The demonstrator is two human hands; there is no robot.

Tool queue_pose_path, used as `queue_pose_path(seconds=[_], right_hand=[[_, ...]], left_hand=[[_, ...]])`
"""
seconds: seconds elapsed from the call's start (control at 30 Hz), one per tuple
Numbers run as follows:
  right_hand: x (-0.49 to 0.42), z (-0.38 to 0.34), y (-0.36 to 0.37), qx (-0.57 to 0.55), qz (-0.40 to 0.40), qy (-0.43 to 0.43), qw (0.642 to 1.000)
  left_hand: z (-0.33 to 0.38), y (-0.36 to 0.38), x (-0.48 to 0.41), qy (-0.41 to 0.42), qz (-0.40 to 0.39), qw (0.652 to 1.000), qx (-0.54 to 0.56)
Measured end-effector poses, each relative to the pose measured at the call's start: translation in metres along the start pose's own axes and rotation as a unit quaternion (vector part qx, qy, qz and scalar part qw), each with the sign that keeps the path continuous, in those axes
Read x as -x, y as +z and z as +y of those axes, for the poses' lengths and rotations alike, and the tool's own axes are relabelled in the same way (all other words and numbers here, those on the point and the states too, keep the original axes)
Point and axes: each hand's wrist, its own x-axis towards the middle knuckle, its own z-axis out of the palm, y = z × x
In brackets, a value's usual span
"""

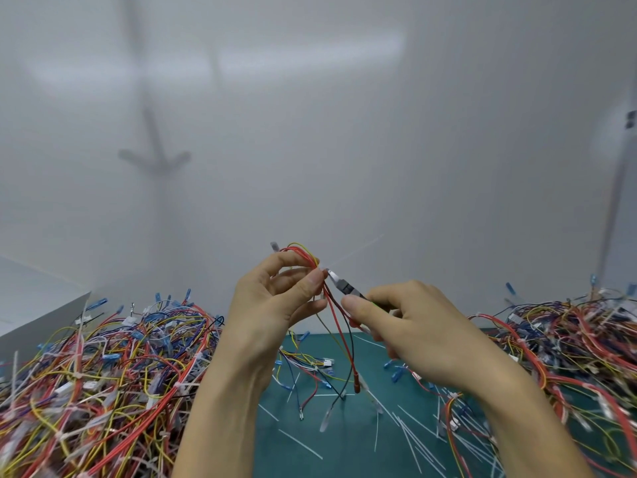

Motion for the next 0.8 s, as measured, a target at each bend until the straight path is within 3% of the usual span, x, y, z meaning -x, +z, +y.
queue_pose_path(seconds=[0.8], right_hand=[[-0.0011,0.0057,0.0000,0.003,-0.010,-0.012,1.000]], left_hand=[[-0.0007,-0.0006,0.0010,0.001,-0.023,0.997,-0.077]])
